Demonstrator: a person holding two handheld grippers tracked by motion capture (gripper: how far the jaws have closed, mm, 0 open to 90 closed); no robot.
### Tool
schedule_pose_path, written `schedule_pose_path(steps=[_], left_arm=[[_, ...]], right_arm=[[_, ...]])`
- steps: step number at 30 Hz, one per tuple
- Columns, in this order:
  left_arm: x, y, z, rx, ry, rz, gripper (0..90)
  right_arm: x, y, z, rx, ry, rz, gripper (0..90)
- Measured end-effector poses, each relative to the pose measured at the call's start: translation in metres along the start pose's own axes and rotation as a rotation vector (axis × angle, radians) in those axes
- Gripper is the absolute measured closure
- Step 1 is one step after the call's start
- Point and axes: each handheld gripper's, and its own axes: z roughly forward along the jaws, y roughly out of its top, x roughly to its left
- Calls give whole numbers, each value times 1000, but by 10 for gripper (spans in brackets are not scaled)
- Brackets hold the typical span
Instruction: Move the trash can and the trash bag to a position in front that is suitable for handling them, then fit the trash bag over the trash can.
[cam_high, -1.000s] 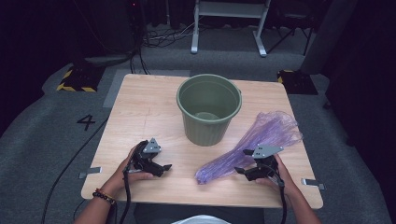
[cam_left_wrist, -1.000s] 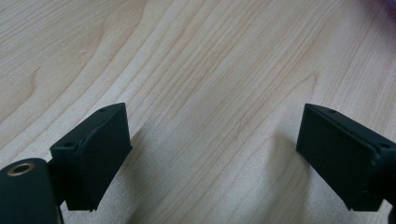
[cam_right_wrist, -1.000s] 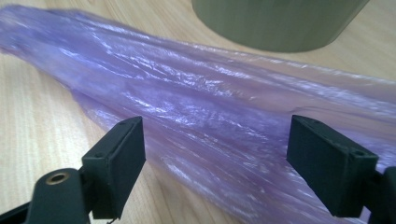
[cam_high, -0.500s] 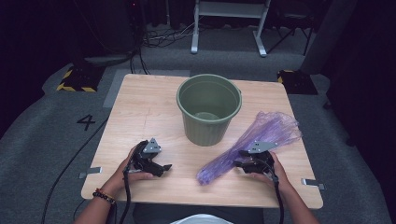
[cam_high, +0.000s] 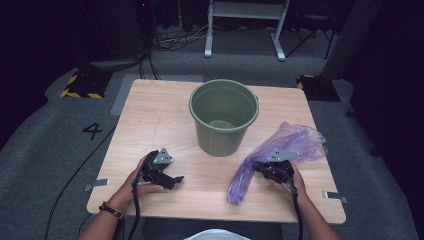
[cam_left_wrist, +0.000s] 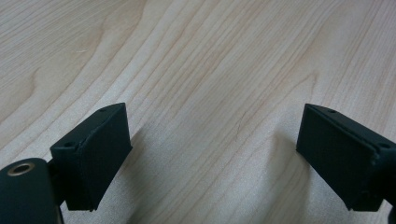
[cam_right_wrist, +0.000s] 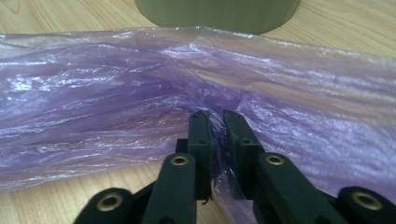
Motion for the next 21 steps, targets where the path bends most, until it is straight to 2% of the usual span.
schedule_pose_path(steps=[3, 6, 10, 13, 14, 16, 17, 18, 19, 20, 21], left_arm=[[0, 0, 0, 0, 0, 0, 97], [0, 0, 0, -1, -1, -1, 98], [0, 0, 0, -1, 0, -1, 99], [0, 0, -1, 0, -1, -1, 99], [0, -1, -1, 1, -3, 3, 99], [0, -1, -1, 1, -3, 2, 99], [0, -1, -1, 1, -3, 3, 100], [0, -1, -1, 1, -3, 3, 99], [0, -1, -1, 0, -3, 3, 99], [0, -1, -1, 0, -3, 3, 99], [0, -1, -1, -1, -3, 2, 98]], right_arm=[[-1, 1, 1, 0, -5, 1, 889], [-1, 2, 0, -6, -18, 1, 897], [-2, 9, -11, -78, -59, 8, 900], [-3, 13, -17, -104, -76, 11, 900], [-5, 17, -23, -136, -99, 12, 900], [-6, 18, -26, -150, -110, 14, 900], [-9, 23, -34, -185, -131, 19, 900], [-9, 23, -34, -185, -131, 19, 900], [-11, 28, -43, -220, -152, 21, 900], [-11, 28, -43, -220, -152, 21, 900], [-12, 32, -52, -255, -166, 15, 900]])
